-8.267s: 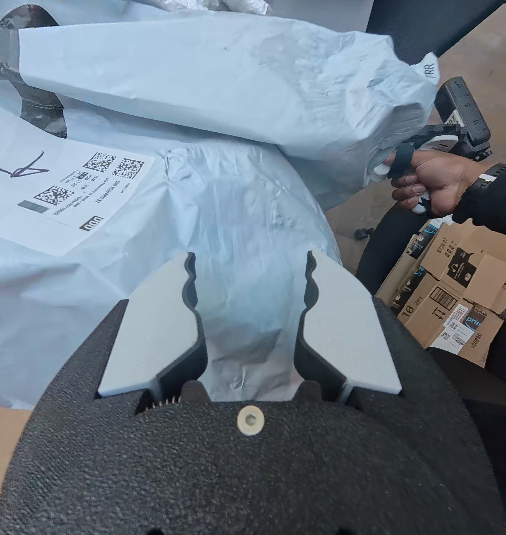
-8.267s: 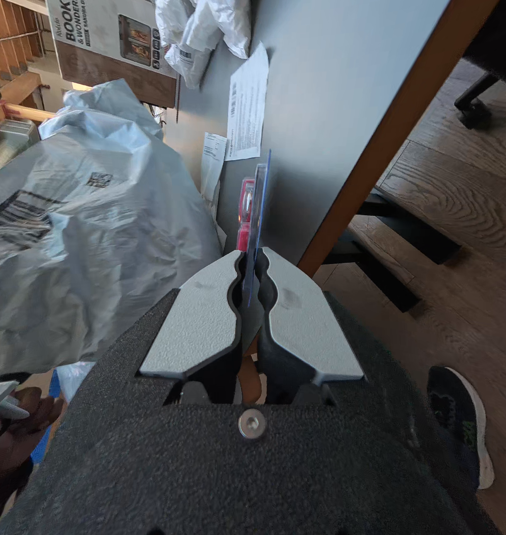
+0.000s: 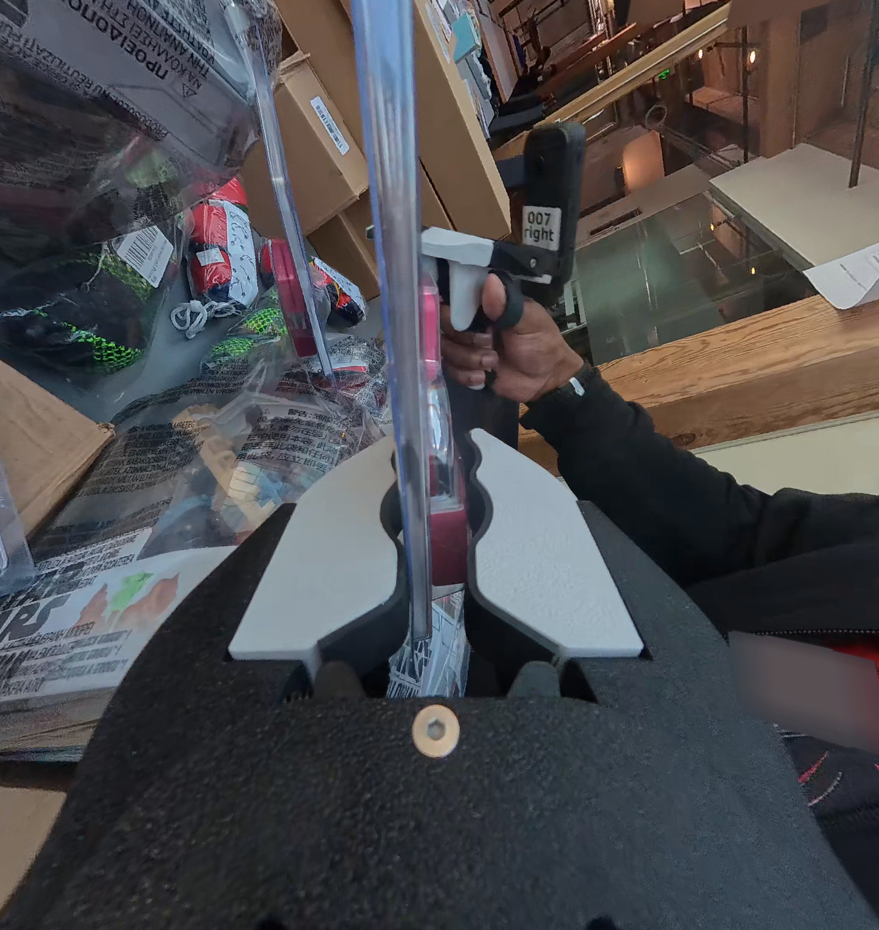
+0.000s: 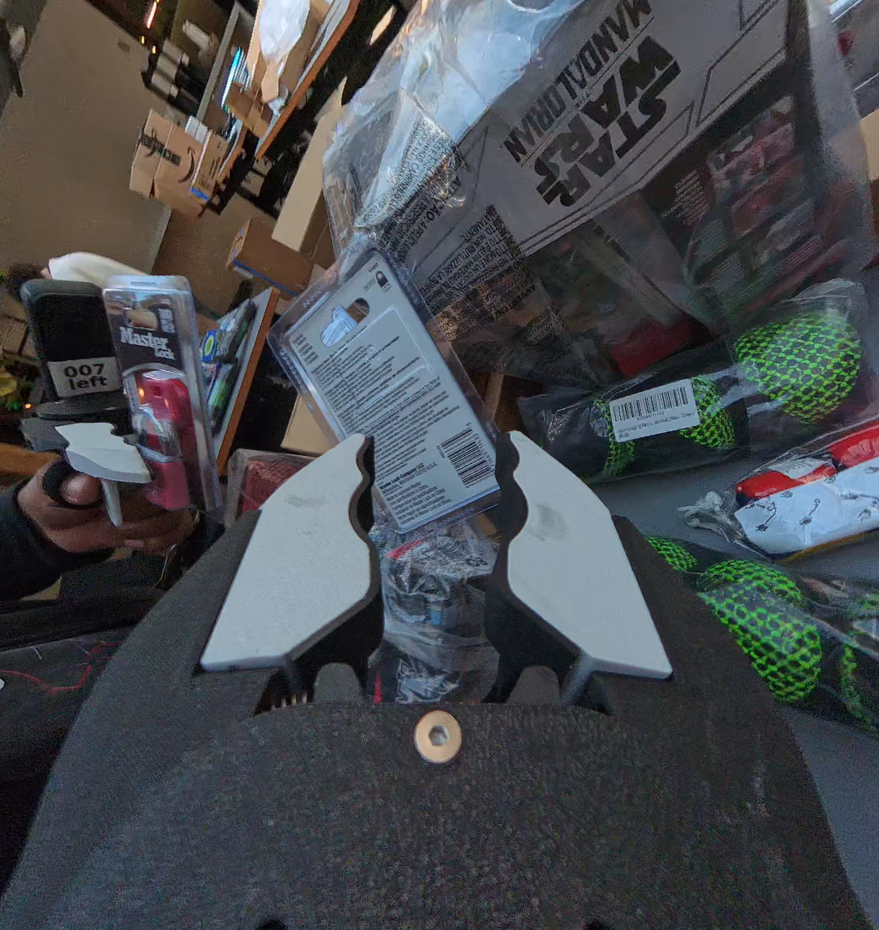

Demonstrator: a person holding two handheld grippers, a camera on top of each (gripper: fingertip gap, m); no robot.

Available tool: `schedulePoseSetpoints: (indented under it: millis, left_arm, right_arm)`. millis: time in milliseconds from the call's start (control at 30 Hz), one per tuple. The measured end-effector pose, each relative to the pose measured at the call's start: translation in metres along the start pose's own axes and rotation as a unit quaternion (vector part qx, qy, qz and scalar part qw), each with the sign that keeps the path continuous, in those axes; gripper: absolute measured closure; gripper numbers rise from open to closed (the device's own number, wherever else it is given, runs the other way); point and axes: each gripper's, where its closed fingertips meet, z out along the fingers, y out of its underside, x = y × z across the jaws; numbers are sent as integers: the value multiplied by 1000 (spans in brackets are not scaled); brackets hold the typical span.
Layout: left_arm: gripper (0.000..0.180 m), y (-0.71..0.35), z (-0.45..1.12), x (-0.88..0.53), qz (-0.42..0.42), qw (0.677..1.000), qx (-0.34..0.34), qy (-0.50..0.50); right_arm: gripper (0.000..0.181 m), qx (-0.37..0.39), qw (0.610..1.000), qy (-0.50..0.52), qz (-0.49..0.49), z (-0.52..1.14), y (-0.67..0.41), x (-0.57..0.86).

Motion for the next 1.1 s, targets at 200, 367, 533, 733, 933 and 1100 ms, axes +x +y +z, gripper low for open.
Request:
schedulePoseSetpoints:
  millis: [200, 367, 533, 733, 933, 1100]
  left_arm:
    - [160, -2, -32, 6, 9, 999, 40, -7]
    - [160, 5, -65, 4, -5, 996, 85, -21]
    - [160, 17, -89, -5, -24, 993, 109, -37]
    - [160, 22, -92, -4, -22, 994, 106, -30]
    - [160, 27, -82, 4, -5, 996, 82, -24]
    - [160, 34, -84, 9, 1, 996, 83, -29]
  right_arm:
    - [124, -154, 980, -126, -11, 56, -4, 17]
    - [159, -220, 955, -198, -8, 68, 15, -8]
    - [176, -184, 960, -176, -117, 28, 9, -18]
    - [176, -201, 913, 1, -355, -8, -17, 29]
    - [176, -395, 758, 33, -517, 24, 42, 72]
    - [175, -428, 684, 48, -590, 53, 71, 90]
